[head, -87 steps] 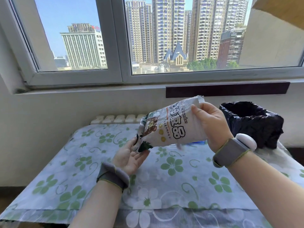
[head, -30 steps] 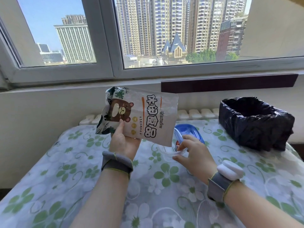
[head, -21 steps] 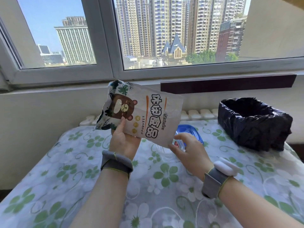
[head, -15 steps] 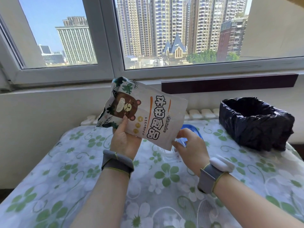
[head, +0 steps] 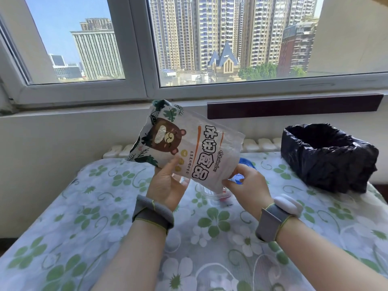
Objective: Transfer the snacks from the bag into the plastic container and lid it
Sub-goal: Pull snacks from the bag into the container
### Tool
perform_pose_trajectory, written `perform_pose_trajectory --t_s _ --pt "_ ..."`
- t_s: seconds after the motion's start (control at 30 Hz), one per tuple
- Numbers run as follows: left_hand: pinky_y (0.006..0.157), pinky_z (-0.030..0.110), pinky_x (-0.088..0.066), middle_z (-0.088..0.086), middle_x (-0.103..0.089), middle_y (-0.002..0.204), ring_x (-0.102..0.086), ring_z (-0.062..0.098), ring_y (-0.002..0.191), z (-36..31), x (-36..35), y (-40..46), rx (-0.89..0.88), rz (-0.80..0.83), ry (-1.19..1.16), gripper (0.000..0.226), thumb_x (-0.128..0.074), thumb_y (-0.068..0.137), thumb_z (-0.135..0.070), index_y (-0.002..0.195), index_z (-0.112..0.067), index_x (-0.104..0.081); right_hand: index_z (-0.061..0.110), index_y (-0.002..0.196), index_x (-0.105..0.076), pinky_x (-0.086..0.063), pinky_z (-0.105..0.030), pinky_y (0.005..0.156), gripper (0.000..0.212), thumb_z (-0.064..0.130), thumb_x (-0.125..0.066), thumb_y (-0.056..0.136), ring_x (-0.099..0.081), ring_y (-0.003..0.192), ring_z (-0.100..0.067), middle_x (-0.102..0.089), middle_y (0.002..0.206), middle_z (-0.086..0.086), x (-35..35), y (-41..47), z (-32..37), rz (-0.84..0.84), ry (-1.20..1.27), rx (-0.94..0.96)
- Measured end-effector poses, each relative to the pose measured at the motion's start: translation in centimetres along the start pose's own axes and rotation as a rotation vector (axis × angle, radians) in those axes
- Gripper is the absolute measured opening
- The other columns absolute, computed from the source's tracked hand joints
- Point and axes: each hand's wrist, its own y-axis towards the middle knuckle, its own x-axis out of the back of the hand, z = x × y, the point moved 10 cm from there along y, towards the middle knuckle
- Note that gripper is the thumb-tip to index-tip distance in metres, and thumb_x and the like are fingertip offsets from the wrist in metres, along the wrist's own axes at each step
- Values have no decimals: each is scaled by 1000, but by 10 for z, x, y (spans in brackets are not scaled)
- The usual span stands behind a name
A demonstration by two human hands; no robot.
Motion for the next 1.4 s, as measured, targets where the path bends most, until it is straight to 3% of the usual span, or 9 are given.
perform_pose_trajectory --t_s 0.13,0.3,0.47,0.53,0.63,0.77,0.97,1.1,1.4 --pt "95 45 -49 12 -67 111 -64 26 103 3 -3 -6 -43 -10 65 46 -60 83 -1 126 -15 -51 19 78 -67 -45 -36 87 11 10 -68 73 -58 90 -18 -64 77 12 2 -1 -1 -8 73 -8" --pt "69 33 -60 6 -75 94 -73 22 84 10 1 -9 28 27 264 38 -59 84 4 116 -15 -54 19 74 -67 -43 -28 84 12 8 -69 72 -58 81 -11 -65 73 14 3 -1 -8 -6 131 -34" --pt "80 44 -56 2 -76 92 -70 22 91 0 5 -8 -12 -13 317 27 -64 81 1 102 -18 -63 29 73 -65 -42 -27 82 16 15 -70 76 -56 76 -6 -67 83 15 2 0 -5 9 107 -21" --pt "82 45 -55 1 -76 90 -69 22 93 -5 4 -7 -46 -29 307 26 -63 82 3 96 -19 -64 23 83 -70 -45 -32 91 11 14 -68 77 -59 91 -10 -67 101 12 1 0 -6 -4 81 -22" --pt "82 45 -55 3 -75 95 -67 24 99 -10 4 -8 -79 -49 323 27 -62 82 4 98 -18 -63 15 102 -69 -40 -25 96 22 13 -63 80 -56 111 -16 -61 113 5 -3 -2 -12 21 11 -76" --pt "85 46 -55 8 -73 103 -67 26 102 -15 0 -12 -129 -60 369 28 -64 81 3 98 -19 -64 13 115 -64 -41 -25 88 34 10 -56 82 -59 103 -20 -68 110 -6 -4 -5 -13 46 -57 -105" --pt "76 40 -59 7 -73 103 -69 24 98 -19 -6 -14 -171 -71 431 32 -68 78 1 105 -16 -63 14 105 -69 -40 -24 73 30 7 -54 81 -60 86 -20 -72 95 -7 -3 -6 -10 38 -71 -92" --pt "77 40 -58 8 -72 108 -68 25 102 -17 -3 -15 -167 -81 424 38 -66 81 -3 117 -14 -60 13 105 -69 -49 -30 80 28 8 -54 82 -64 92 -24 -72 98 -8 0 -8 -9 32 -54 -97" --pt "76 39 -57 6 -72 107 -67 24 103 -19 3 -13 -181 -118 333 35 -62 84 -1 115 -18 -59 16 116 -64 -47 -29 87 35 14 -59 81 -63 98 -18 -70 108 -3 -4 -6 -16 56 -44 -131"
